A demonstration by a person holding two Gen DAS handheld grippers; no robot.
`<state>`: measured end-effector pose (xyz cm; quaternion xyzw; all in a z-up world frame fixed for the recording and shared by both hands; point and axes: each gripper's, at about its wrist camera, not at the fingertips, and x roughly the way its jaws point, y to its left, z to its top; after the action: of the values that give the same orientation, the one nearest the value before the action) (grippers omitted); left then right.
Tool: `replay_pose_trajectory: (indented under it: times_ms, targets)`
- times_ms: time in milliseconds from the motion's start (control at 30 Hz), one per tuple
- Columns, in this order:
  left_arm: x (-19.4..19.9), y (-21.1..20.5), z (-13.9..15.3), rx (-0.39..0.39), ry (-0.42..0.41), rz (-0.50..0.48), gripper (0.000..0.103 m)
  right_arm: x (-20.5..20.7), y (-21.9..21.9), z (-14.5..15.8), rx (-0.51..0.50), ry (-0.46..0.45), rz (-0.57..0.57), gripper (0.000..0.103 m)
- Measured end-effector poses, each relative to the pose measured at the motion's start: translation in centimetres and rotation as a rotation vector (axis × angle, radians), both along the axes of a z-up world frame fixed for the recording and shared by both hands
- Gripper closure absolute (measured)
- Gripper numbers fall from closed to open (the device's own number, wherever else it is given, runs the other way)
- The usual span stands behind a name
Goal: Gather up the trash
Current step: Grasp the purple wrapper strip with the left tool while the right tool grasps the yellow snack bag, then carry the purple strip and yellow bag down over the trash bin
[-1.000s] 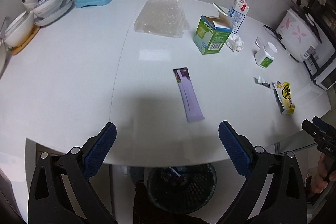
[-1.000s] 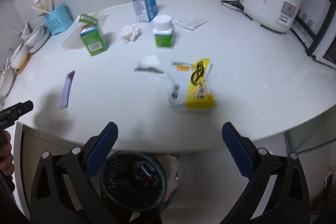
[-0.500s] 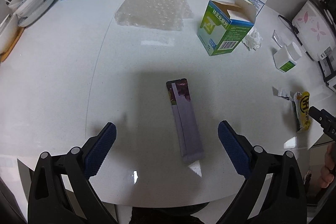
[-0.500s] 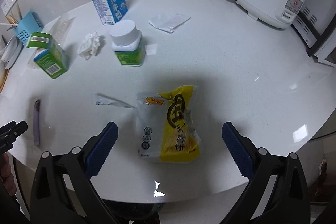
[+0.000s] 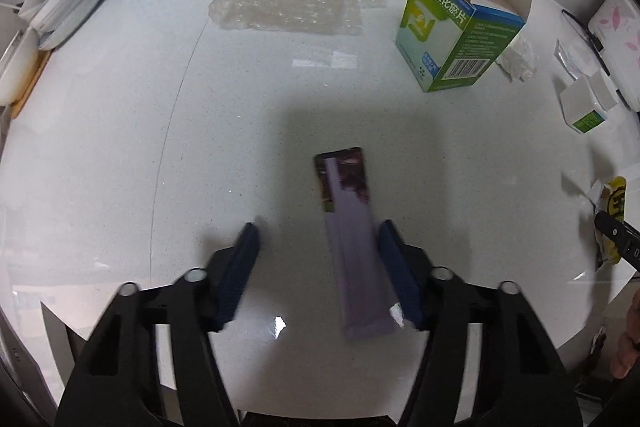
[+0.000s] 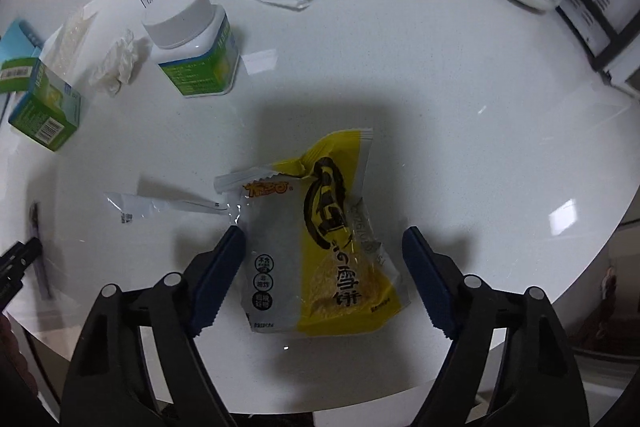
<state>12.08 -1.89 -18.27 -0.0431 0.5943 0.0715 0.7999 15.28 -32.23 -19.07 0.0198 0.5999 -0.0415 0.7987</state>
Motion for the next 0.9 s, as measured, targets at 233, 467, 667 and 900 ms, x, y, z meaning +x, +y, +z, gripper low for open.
replay_pose_trajectory:
  times_ms: [233,467,667,900]
  targets:
    - [-0.3,-0.6,0.3,-0.015,0.005,-0.040,0.093,0.2,0.4,0.7,0.003,0.029,-0.031,0.079]
    - [-1.2,-0.4,0.2,-0.048,-0.009,-0.068,0.094,-0.5,1.1,1.0,-0.017,0.018,-0.037,0.094]
    - [-1.4,0.1,0.8,-0.045,-0.028,-0.076,0.095,-1.4,1.1,2.0,-0.011,-0.015,-0.052,0.094]
    - [-2.2,-0.1,2.2,-0.048,-0.060,-0.084,0.095,-2.7,1.3,3.3,0.005,-0.049,-0.061,0.094]
